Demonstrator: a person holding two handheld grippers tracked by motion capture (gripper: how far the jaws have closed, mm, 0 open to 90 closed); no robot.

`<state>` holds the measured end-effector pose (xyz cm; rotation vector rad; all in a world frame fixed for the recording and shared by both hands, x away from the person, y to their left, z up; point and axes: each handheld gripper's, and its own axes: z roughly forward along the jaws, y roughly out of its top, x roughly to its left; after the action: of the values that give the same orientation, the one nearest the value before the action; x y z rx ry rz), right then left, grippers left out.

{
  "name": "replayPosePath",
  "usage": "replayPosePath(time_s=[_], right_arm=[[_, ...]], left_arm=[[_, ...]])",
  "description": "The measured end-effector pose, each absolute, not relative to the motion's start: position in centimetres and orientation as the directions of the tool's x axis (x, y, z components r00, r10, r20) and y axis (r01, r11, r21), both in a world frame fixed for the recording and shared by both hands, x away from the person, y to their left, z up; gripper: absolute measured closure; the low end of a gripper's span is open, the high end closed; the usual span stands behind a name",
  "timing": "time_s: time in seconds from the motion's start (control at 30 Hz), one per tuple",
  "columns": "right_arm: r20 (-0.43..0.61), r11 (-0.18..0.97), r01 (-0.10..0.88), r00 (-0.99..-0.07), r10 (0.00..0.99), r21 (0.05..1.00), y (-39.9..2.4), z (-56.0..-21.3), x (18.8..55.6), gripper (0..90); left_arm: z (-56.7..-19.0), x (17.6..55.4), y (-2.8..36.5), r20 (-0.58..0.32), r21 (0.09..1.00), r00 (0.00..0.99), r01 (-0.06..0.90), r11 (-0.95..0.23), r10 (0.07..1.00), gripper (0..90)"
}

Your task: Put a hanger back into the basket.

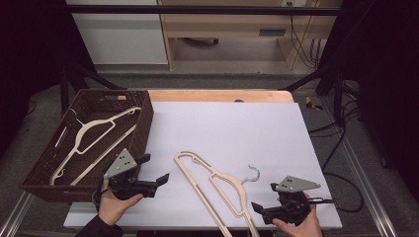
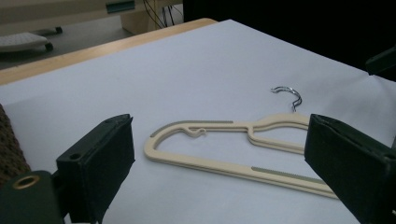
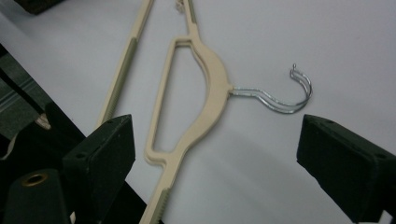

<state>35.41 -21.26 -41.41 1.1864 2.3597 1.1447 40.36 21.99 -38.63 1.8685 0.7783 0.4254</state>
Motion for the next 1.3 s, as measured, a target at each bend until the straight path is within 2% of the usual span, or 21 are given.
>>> replayPosePath(time_s=[0.13,0.43,0.6,0.63,0.67,0.87,1.0,1.1,1.3], right_arm=[[0.097,0.384,0.586,-0.625,0.775,0.714,-20.9,-42.1,34.8,17.1],[0.144,0.411,0.664,-0.615,0.775,0.624,-19.7,-43.3,34.2,32.2],[0.143,0.432,0.720,-0.586,0.797,0.543,-18.7,-44.4,33.8,46.8],[0.143,0.432,0.720,-0.586,0.797,0.543,-18.7,-44.4,33.8,46.8],[0.152,0.430,0.737,-0.576,0.803,0.522,-18.5,-44.7,33.6,50.8],[0.177,0.425,0.774,-0.555,0.813,0.470,-17.7,-45.5,33.5,61.6],[0.196,0.421,0.786,-0.548,0.813,0.452,-17.5,-45.7,33.6,65.9],[0.212,0.410,0.797,-0.538,0.816,0.443,-17.5,-45.7,33.7,72.9],[0.246,0.376,0.825,-0.503,0.828,0.423,-17.3,-45.6,33.9,76.2]], left_arm=[[-39.3,40.3,21.6,-0.050,0.901,0.734,0.326,-0.287,0.677,7.6],[-40.1,40.4,21.1,-0.046,0.890,0.737,0.337,-0.308,0.675,7.5],[-40.6,40.5,20.9,-0.047,0.883,0.737,0.346,-0.317,0.674,7.6],[-40.6,40.5,20.9,-0.047,0.883,0.737,0.346,-0.317,0.674,7.6],[-40.7,40.5,20.9,-0.048,0.881,0.738,0.349,-0.319,0.673,7.6],[-40.9,40.6,20.6,-0.046,0.874,0.743,0.354,-0.332,0.668,7.9],[-41.0,40.6,20.5,-0.047,0.874,0.744,0.354,-0.333,0.667,8.0],[-41.0,40.6,20.5,-0.048,0.873,0.744,0.356,-0.334,0.666,8.1],[-41.2,40.6,20.5,-0.046,0.868,0.745,0.360,-0.343,0.666,8.4]])
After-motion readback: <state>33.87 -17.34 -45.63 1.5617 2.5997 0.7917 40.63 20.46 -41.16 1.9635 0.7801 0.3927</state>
